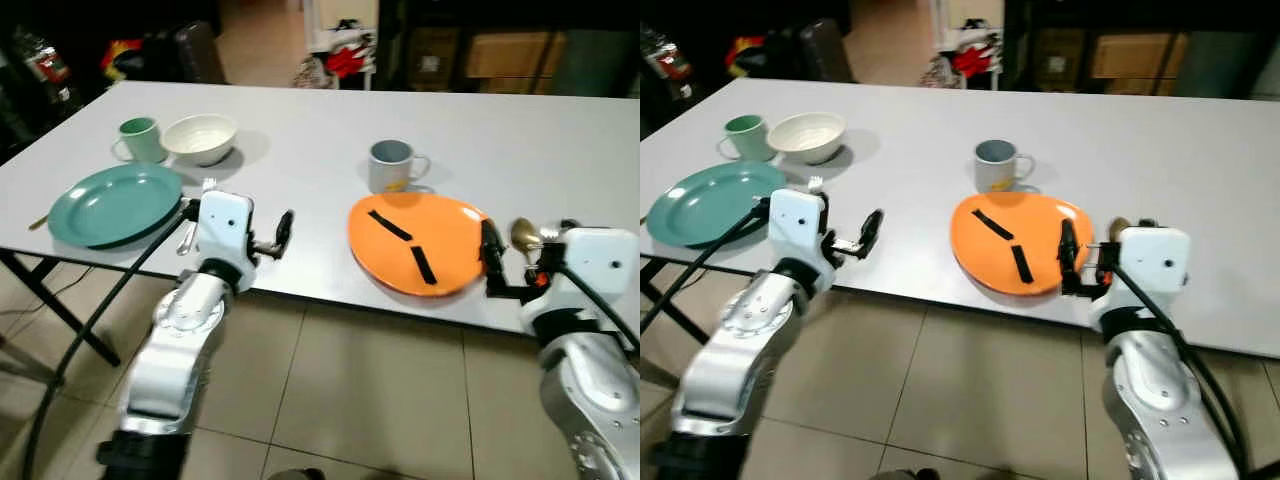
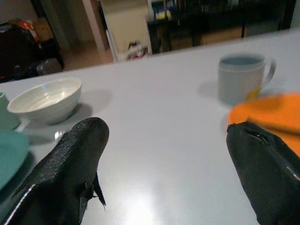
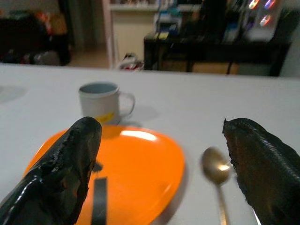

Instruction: Setting the table

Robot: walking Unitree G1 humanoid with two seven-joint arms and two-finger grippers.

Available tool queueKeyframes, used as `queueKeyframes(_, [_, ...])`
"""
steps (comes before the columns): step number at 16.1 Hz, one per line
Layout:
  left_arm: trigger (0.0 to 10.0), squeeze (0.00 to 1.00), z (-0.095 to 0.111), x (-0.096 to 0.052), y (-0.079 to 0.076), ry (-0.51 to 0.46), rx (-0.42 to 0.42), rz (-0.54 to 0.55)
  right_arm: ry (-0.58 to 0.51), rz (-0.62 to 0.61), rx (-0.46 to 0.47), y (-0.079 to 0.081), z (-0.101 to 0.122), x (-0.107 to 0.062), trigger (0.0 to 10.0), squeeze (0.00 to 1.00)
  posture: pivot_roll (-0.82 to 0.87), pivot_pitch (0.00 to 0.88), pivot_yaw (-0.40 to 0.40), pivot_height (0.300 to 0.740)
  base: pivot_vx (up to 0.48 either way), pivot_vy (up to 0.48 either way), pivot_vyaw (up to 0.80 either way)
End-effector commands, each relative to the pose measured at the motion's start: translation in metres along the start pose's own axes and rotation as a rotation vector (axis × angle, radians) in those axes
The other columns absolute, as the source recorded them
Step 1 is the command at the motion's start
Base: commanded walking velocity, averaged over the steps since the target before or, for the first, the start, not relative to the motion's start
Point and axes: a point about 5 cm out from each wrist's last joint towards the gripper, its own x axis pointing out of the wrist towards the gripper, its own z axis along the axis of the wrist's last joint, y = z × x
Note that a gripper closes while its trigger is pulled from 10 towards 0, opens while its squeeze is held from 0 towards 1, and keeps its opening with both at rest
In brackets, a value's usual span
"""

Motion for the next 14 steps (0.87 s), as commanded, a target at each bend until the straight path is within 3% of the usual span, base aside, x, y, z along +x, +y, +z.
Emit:
queueKeyframes(1, [10.0, 0.0, 0.003, -0.007, 0.003, -0.01, 0.028, -0.045, 0.031, 0.038, 0.04, 0.004, -0.006, 0.002, 10.0, 1.0, -0.03, 0.0, 0.077, 0.74, 0.0, 0.0, 0.8])
queueKeyframes(3, [10.0, 0.0, -0.001, -0.011, 0.008, -0.007, 0.058, -0.019, 0.041, 0.104, 0.102, 0.015, -0.014, 0.003, 10.0, 1.0, -0.01, 0.0, 0.056, 0.74, 0.0, 0.0, 0.8])
queueKeyframes(6, [10.0, 0.0, -0.001, -0.015, 0.013, -0.004, 0.043, 0.022, 0.056, 0.129, 0.12, 0.019, -0.022, 0.007, 10.0, 1.0, 0.01, 0.0, 0.033, 0.74, 0.0, 0.0, 0.74])
queueKeyframes(9, [10.0, 0.0, -0.003, -0.016, 0.015, 0.005, 0.04, 0.025, 0.042, 0.143, 0.128, 0.019, -0.021, 0.01, 10.0, 1.0, 0.01, 0.0, 0.028, 0.74, 0.0, 0.0, 0.0])
queueKeyframes(14, [10.0, 0.0, 0.001, -0.012, 0.017, -0.001, 0.049, 0.027, 0.041, 0.106, 0.136, 0.016, -0.024, 0.011, 10.0, 1.0, 0.0, 0.0, 0.038, 0.74, 0.0, 0.353, 0.0])
